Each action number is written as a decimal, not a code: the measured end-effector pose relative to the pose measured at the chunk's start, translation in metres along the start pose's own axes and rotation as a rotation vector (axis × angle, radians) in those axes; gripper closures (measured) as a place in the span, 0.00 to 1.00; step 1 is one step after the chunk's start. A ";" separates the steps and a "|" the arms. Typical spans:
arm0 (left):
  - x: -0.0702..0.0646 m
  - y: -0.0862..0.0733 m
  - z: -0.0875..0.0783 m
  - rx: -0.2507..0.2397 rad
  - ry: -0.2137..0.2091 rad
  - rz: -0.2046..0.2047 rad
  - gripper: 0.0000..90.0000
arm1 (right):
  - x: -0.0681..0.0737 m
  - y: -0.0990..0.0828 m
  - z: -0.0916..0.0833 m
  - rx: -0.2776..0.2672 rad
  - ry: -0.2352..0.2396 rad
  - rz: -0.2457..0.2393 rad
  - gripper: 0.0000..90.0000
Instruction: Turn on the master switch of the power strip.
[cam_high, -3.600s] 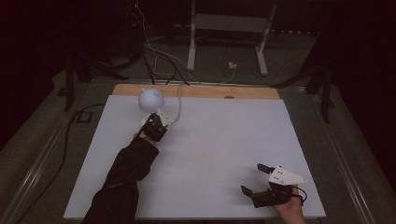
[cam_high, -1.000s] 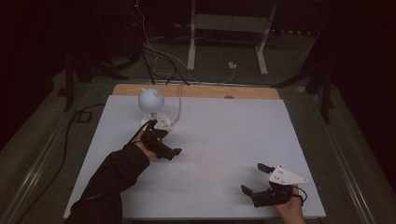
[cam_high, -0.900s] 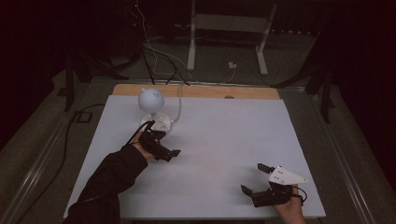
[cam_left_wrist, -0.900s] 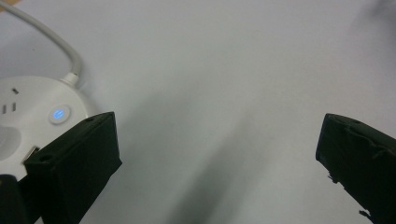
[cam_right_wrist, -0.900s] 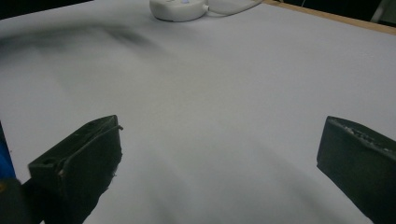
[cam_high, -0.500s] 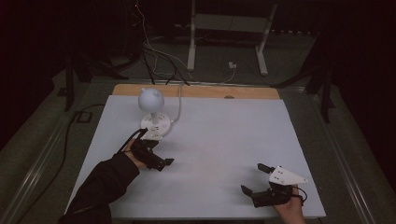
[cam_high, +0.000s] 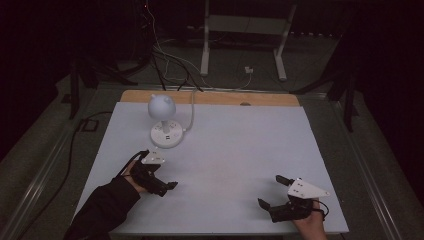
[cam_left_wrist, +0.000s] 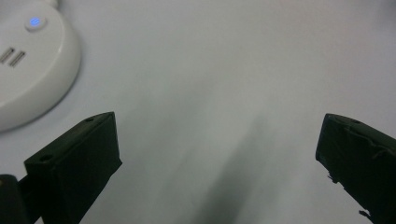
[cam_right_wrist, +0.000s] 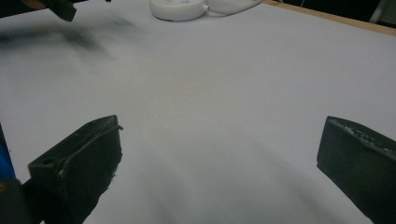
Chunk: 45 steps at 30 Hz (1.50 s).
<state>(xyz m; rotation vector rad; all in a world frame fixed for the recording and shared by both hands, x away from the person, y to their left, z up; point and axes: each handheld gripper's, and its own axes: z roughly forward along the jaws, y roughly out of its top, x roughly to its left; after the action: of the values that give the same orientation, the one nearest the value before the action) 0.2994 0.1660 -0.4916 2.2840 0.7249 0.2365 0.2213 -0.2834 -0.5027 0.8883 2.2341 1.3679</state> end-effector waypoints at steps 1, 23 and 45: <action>0.000 -0.002 -0.001 -0.005 -0.001 -0.006 0.00 | 0.000 0.000 0.000 0.000 0.000 0.000 0.00; -0.014 -0.047 -0.025 -0.019 0.009 -0.036 0.00 | 0.000 0.000 0.000 0.004 -0.002 -0.001 0.00; -0.018 -0.085 -0.029 -0.080 0.075 -0.096 0.00 | 0.000 -0.001 0.001 0.011 0.007 -0.001 0.00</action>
<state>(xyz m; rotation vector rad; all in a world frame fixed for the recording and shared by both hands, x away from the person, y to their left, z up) 0.2374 0.2229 -0.5283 2.1679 0.8466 0.3024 0.2219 -0.2830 -0.5042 0.8868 2.2493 1.3617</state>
